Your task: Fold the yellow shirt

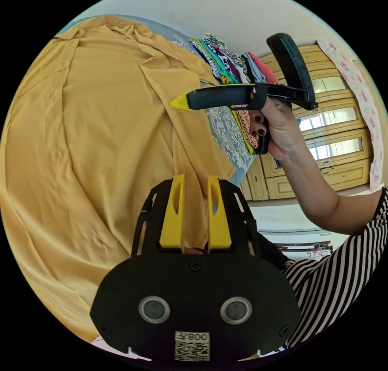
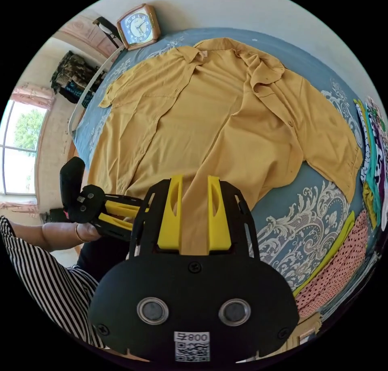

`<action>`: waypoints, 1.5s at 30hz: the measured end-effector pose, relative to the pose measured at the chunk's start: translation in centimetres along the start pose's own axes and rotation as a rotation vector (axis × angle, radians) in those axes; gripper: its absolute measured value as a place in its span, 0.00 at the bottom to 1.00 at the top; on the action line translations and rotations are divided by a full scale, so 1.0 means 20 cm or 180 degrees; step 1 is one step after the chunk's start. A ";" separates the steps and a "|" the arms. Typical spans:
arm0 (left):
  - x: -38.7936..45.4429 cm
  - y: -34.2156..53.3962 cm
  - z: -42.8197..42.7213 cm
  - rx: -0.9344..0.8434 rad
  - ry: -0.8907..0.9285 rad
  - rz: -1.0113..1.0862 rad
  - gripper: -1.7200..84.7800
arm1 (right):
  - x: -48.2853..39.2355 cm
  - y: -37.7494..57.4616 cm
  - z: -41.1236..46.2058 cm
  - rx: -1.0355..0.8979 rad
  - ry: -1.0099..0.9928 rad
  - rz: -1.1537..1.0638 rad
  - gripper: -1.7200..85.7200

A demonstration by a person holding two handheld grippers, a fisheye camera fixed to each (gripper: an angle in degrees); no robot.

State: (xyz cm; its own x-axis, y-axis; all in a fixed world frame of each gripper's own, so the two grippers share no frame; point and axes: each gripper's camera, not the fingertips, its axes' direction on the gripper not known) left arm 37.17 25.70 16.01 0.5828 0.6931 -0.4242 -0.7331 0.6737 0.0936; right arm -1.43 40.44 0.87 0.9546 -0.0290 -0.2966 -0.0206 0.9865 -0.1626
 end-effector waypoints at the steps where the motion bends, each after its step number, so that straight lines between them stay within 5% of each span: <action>1: 0.00 -0.01 0.01 -0.0006 0.0016 -0.0006 0.11 | 0.00 0.01 0.03 -0.0099 0.0089 0.0020 0.12; 10: 0.04 -0.15 0.13 -0.0058 0.0252 -0.0012 0.09 | 0.17 0.25 0.02 -0.0140 -0.0555 0.0163 0.07; 20: 0.12 -0.28 0.17 -0.0018 0.0167 0.0096 0.04 | 0.23 0.42 -0.10 -0.0190 -0.0481 0.0001 0.04; 33: 0.04 -0.28 0.04 0.0266 -0.0059 -0.0063 0.06 | 1.05 0.83 -0.44 0.0932 -0.0719 0.1565 0.09; 40: 0.08 -0.35 0.00 0.0339 -0.0049 0.0082 0.07 | 1.03 0.94 -0.48 0.1147 -0.1801 0.1121 0.04; 45: -0.06 -0.49 -0.25 0.0920 0.0106 -0.0021 0.09 | 0.74 0.93 -0.55 0.0985 -0.1860 0.0398 0.03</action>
State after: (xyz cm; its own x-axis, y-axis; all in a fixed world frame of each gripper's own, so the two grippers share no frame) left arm 41.92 16.87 11.14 0.5720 0.6829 -0.4544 -0.5962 0.7266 0.3415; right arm 8.92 56.64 -16.97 0.9563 0.0947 0.2767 -0.1383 0.9800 0.1428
